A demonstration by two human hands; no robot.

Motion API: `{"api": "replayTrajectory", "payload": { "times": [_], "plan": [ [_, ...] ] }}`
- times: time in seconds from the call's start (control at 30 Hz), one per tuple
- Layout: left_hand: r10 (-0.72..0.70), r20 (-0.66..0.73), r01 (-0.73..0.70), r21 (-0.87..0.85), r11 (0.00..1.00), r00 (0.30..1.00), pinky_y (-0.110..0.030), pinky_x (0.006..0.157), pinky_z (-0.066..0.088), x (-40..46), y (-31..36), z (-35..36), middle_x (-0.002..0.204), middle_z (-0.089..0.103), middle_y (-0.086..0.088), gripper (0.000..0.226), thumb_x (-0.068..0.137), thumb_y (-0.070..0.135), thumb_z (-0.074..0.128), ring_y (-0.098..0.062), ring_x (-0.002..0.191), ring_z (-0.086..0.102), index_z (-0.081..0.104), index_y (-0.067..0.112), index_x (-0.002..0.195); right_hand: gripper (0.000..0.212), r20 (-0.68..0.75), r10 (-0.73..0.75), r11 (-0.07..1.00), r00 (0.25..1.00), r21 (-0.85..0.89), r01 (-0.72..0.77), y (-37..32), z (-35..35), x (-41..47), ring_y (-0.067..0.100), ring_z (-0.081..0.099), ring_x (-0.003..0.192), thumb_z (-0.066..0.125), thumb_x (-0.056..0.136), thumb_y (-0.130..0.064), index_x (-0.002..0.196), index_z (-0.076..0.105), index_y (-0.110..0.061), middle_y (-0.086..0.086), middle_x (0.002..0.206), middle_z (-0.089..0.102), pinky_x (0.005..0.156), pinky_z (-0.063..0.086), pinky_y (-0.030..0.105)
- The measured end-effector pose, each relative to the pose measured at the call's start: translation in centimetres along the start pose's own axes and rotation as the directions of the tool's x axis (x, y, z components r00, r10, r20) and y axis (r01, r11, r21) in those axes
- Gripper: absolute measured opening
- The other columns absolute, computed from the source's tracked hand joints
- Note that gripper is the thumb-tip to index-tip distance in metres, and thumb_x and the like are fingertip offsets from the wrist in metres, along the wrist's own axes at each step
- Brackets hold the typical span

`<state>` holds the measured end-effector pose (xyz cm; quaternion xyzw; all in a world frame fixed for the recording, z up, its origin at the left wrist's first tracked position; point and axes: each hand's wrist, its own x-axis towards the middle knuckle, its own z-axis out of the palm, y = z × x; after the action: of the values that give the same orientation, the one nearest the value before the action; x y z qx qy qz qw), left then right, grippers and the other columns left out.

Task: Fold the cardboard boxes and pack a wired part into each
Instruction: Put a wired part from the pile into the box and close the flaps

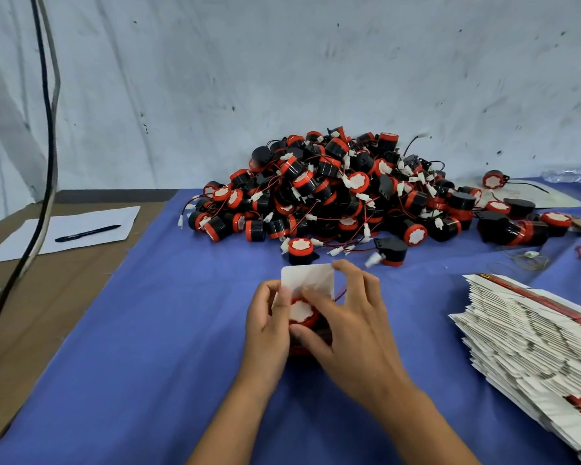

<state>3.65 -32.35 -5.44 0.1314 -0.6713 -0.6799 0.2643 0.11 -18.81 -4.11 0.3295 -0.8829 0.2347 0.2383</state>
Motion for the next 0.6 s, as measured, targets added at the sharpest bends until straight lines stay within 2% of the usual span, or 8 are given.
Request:
{"api": "replayTrajectory", "payload": {
  "times": [0.1,0.17,0.27,0.33,0.37,0.43,0.5,0.6],
  "plan": [
    [-0.036,-0.016,0.037,0.044,0.998,0.999,-0.03,0.064,0.058,0.4,-0.1,-0.3,0.088,0.075,-0.002,0.019,0.095,0.0,0.063,-0.015,0.078,0.069,0.066,0.019,0.095,0.031,-0.035,-0.021,0.984,0.999,0.178,0.027,0.6,0.1,-0.3,0.021,0.031,0.139,0.052,0.094,-0.055,0.121,0.065,-0.045,-0.005,0.155,0.032,0.106,0.037,0.035],
    [-0.027,-0.016,0.029,0.085,0.996,1.0,-0.027,0.062,0.055,0.4,-0.3,-0.4,0.085,0.075,-0.001,0.023,0.089,-0.005,0.063,-0.013,0.076,0.068,0.067,0.018,0.092,0.033,-0.158,0.158,0.897,0.975,0.435,-0.075,0.8,0.2,-0.1,0.016,0.042,0.129,0.056,0.093,-0.051,0.123,0.061,-0.038,-0.009,0.141,0.041,0.1,0.04,0.026],
    [0.0,-0.033,0.005,0.139,0.99,0.999,-0.019,0.06,0.052,0.5,-0.4,-0.4,0.085,0.075,0.006,0.025,0.087,-0.003,0.067,-0.009,0.077,0.069,0.067,0.021,0.091,0.041,0.076,0.591,0.476,0.803,0.771,-0.424,1.3,0.4,0.8,0.008,0.057,0.093,0.058,0.093,-0.062,0.113,0.055,-0.026,-0.006,0.118,0.057,0.074,0.045,0.023],
    [0.018,-0.046,-0.011,0.16,0.987,0.999,-0.017,0.059,0.051,0.4,-0.4,-0.3,0.084,0.074,0.008,0.025,0.086,-0.002,0.069,-0.006,0.075,0.068,0.066,0.022,0.09,0.039,0.363,0.6,0.132,0.713,0.834,-0.536,2.0,0.6,1.3,0.015,0.053,0.077,0.058,0.098,-0.053,0.103,0.063,-0.014,-0.001,0.098,0.064,0.061,0.042,0.026],
    [0.022,-0.052,-0.013,0.169,0.985,0.998,-0.017,0.058,0.051,0.3,-0.4,-0.3,0.084,0.074,0.009,0.024,0.086,-0.001,0.07,-0.006,0.075,0.068,0.066,0.022,0.09,0.032,0.382,0.575,0.121,0.724,0.836,-0.536,2.1,0.6,1.4,0.015,0.05,0.074,0.06,0.099,-0.044,0.1,0.068,-0.013,-0.002,0.087,0.062,0.059,0.041,0.027],
    [0.033,-0.062,-0.021,0.187,0.982,0.998,-0.021,0.059,0.053,0.2,-0.4,-0.2,0.083,0.073,0.009,0.022,0.085,0.002,0.072,-0.009,0.076,0.068,0.065,0.023,0.088,0.013,0.201,0.578,0.274,0.791,0.865,-0.42,2.1,0.3,1.4,0.014,0.048,0.071,0.067,0.098,-0.027,0.093,0.073,-0.017,-0.007,0.075,0.06,0.062,0.041,0.031],
    [0.054,-0.082,-0.036,0.206,0.978,0.995,-0.03,0.061,0.054,0.2,-0.4,-0.1,0.081,0.072,0.008,0.02,0.084,0.004,0.074,-0.013,0.076,0.067,0.064,0.021,0.086,0.012,-0.126,0.482,0.567,0.867,0.8,-0.199,2.1,-0.5,1.1,0.016,0.055,0.07,0.07,0.096,-0.014,0.084,0.07,-0.017,-0.005,0.077,0.063,0.064,0.045,0.034],
    [0.091,-0.112,-0.066,0.214,0.975,0.989,-0.036,0.065,0.056,-0.1,-0.4,0.3,0.081,0.072,0.007,0.02,0.083,0.004,0.075,-0.015,0.076,0.067,0.065,0.02,0.088,0.009,-0.383,0.016,0.901,0.924,0.407,0.153,1.4,-1.4,0.7,0.011,0.055,0.071,0.073,0.094,-0.008,0.087,0.071,-0.013,-0.004,0.084,0.06,0.065,0.042,0.017]
  ]
}}
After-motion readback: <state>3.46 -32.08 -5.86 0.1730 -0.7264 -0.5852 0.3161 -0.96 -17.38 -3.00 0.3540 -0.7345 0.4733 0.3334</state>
